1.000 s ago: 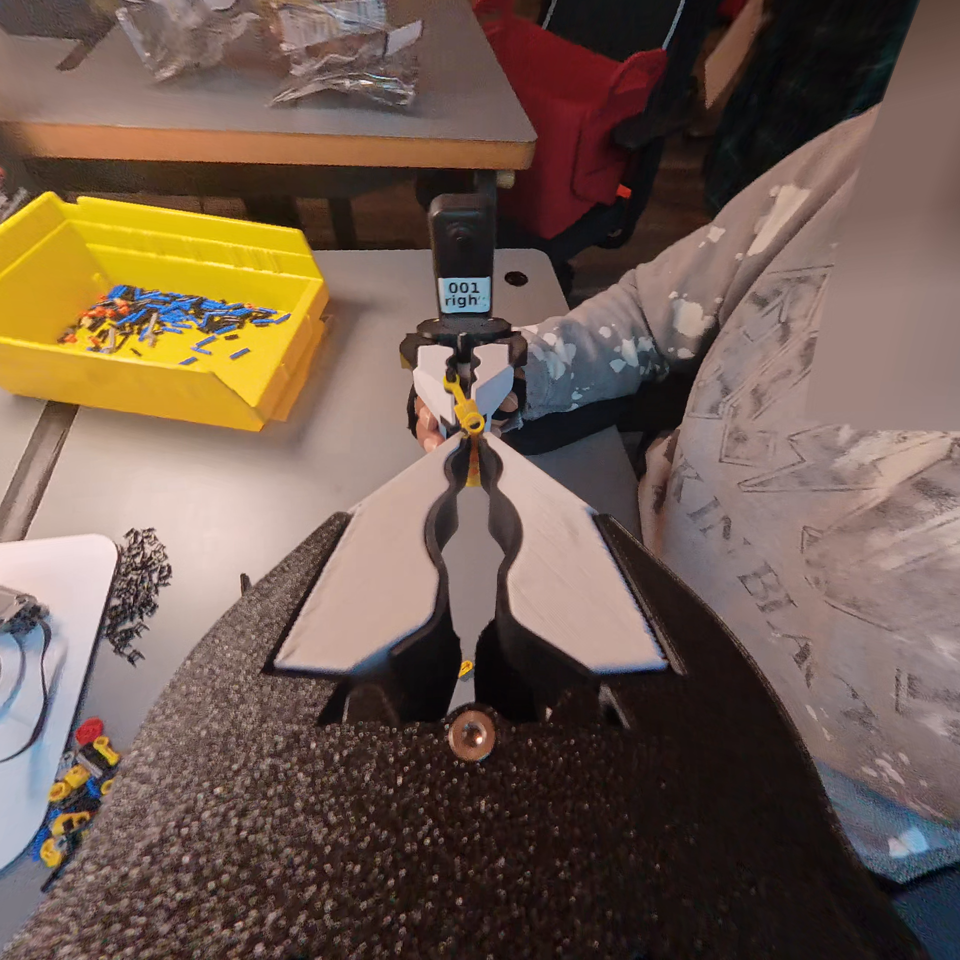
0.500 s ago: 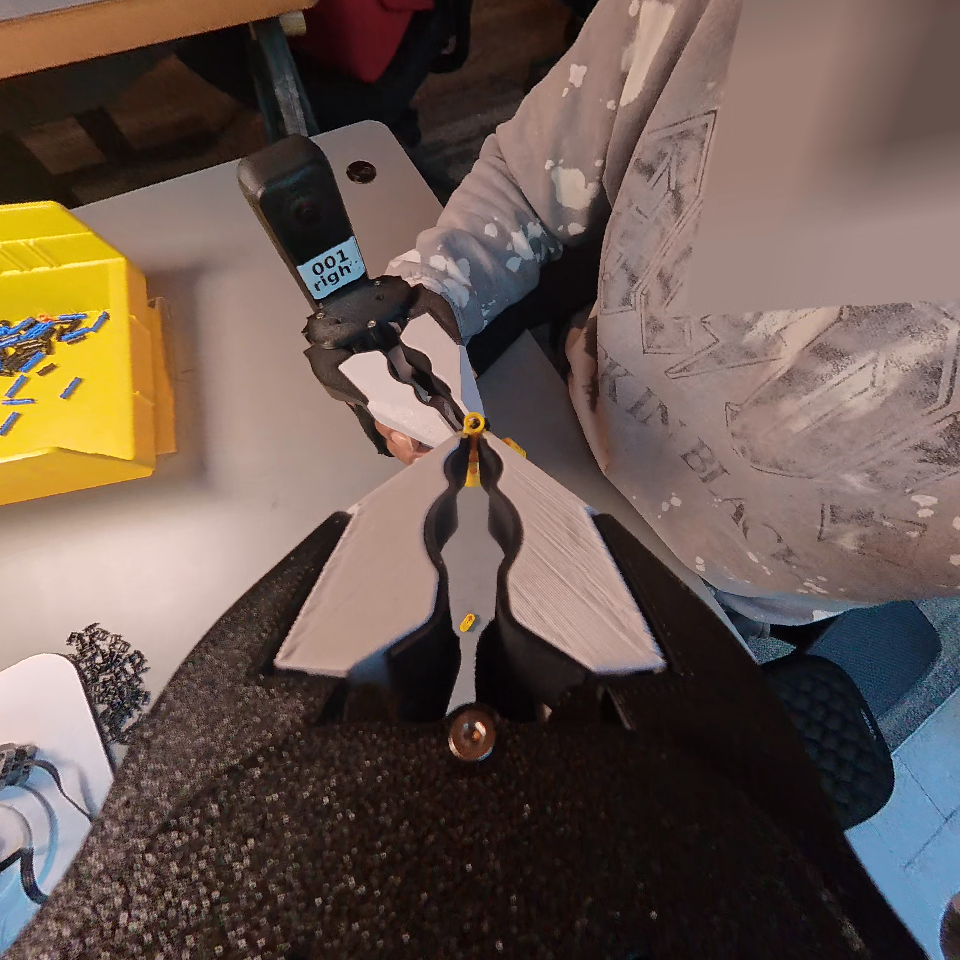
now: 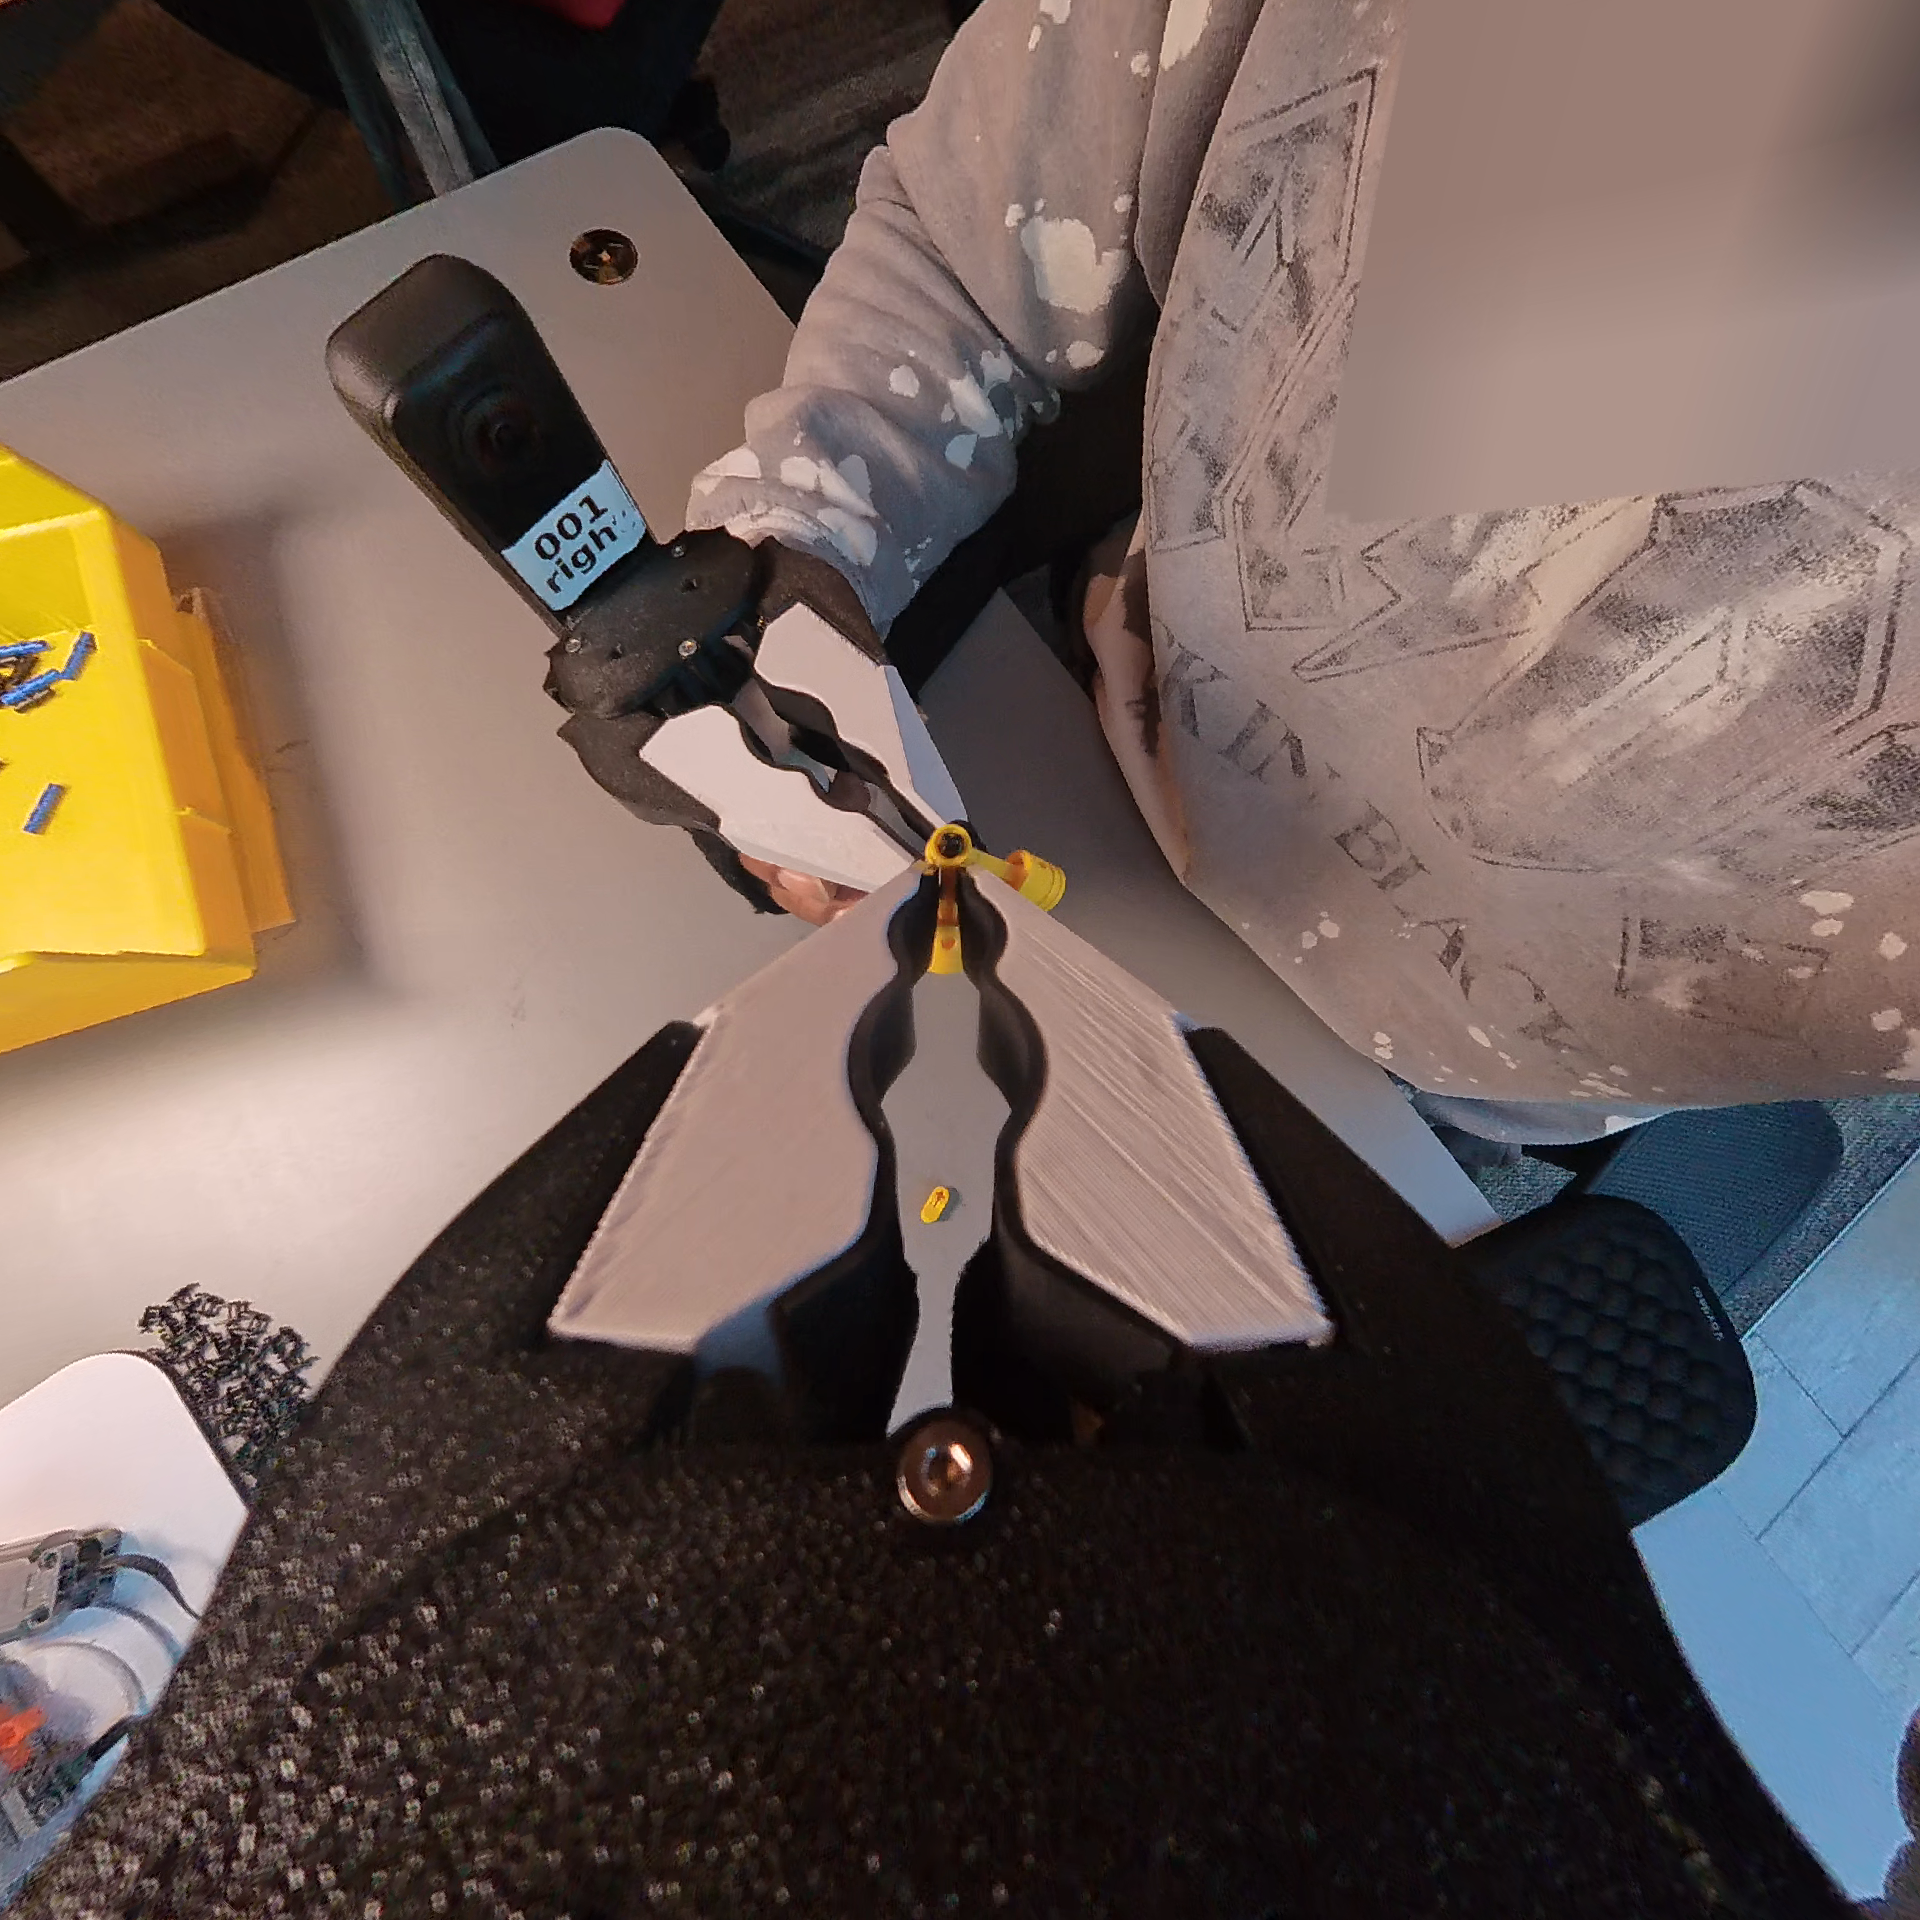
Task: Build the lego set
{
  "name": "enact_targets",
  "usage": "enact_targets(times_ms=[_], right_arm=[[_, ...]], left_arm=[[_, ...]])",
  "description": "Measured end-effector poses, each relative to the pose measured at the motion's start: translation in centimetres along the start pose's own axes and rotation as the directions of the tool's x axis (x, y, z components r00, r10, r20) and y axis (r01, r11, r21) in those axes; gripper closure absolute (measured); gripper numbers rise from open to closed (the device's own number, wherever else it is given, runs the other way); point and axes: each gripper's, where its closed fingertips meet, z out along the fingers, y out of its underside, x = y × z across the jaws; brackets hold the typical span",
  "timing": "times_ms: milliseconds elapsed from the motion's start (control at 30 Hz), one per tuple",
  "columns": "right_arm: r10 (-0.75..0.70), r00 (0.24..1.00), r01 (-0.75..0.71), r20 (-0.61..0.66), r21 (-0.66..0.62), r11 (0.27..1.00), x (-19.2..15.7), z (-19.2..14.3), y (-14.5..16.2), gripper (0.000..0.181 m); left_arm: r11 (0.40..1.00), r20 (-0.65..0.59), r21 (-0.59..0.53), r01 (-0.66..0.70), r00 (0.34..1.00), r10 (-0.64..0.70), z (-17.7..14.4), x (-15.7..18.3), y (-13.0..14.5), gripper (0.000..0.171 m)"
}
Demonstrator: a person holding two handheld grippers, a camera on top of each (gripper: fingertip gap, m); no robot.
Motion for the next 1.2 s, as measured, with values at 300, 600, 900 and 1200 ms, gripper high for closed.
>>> enact_targets(times_ms=[300,600,900,1200], right_arm=[[0.001,1.0,-0.002,0.019,0.036,0.999,-0.4,-0.1,-0.7,0.178],[-0.002,1.0,0.001,0.006,0.054,0.999,-0.2,-0.3,-1.1,0.178],[-0.007,0.998,0.01,-0.057,0.04,0.999,1.0,-0.4,-0.5,0.177],[-0.056,0.996,0.054,-0.075,-0.02,0.998,1.0,-0.1,0.4,0.177]], left_arm=[[1.0,0.056,0.002,-0.021,0.998,0.021,-0.7,-0.7,-0.5,0.161],[0.991,0.18,0.135,-0.02,0.984,-0.005,-2.7,-1.6,-1.0,0.159],[0.994,0.274,0.108,-0.002,0.961,-0.028,-0.9,-0.7,-0.7,0.17],[0.998,0.29,0.052,0.021,0.956,-0.035,-0.2,-0.8,0.1,0.167]])
